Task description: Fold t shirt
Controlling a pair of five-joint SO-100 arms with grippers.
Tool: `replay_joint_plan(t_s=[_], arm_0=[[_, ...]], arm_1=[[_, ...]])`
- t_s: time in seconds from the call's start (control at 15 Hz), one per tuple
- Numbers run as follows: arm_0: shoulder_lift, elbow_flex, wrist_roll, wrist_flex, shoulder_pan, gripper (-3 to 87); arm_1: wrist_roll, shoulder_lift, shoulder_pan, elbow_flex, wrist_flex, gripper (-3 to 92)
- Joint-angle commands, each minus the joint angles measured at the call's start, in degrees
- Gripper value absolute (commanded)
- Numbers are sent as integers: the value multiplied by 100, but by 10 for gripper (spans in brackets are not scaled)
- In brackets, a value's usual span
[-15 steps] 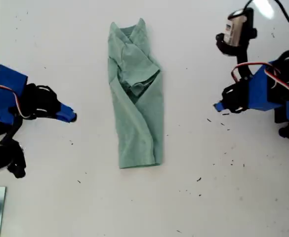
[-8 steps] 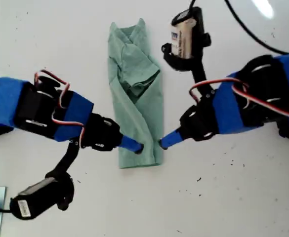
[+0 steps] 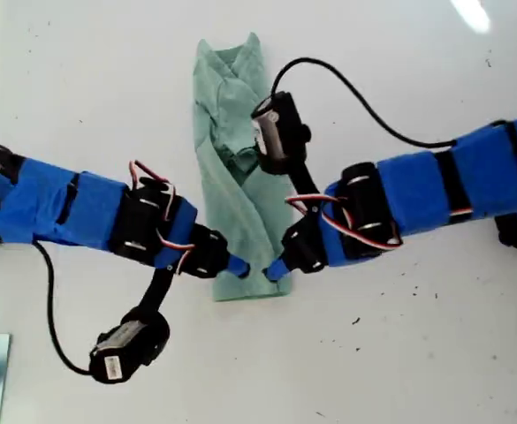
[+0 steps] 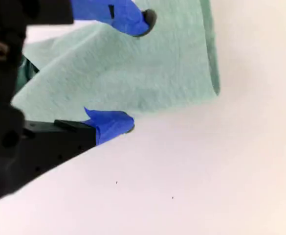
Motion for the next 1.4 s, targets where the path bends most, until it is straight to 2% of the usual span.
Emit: replay_joint_plan(t_s=[0.0, 0.2, 0.27, 0.33, 0.4, 0.6, 0.8, 1.07, 1.33], arm_0=[[-281, 44, -44, -483, -79, 222], [-853, -123, 26, -773, -88, 58], [-888, -149, 44, -835, -62, -2], [-879, -193, 88, -861, -35, -2], [-879, -264, 149, -896, -9, -2], [-1063, -694, 290, -905, 62, -2], [-747, -1485, 492, -729, 308, -2], [88, -1591, 659, -791, 817, -2], [598, -1433, 580, -791, 888, -2]], arm_1=[[70, -316, -70, -369, -492, 302], [176, -1389, -88, -773, -738, 282], [229, -1802, -123, -993, -686, 218], [369, -2101, -167, -1169, -589, 78], [457, -2276, -202, -1318, -431, 0], [237, -2224, -290, -1916, 70, 0], [-396, -1477, -536, -2566, 448, 1], [-835, -97, -993, -2417, 413, 1], [-1011, -18, -809, -2408, -18, 1]])
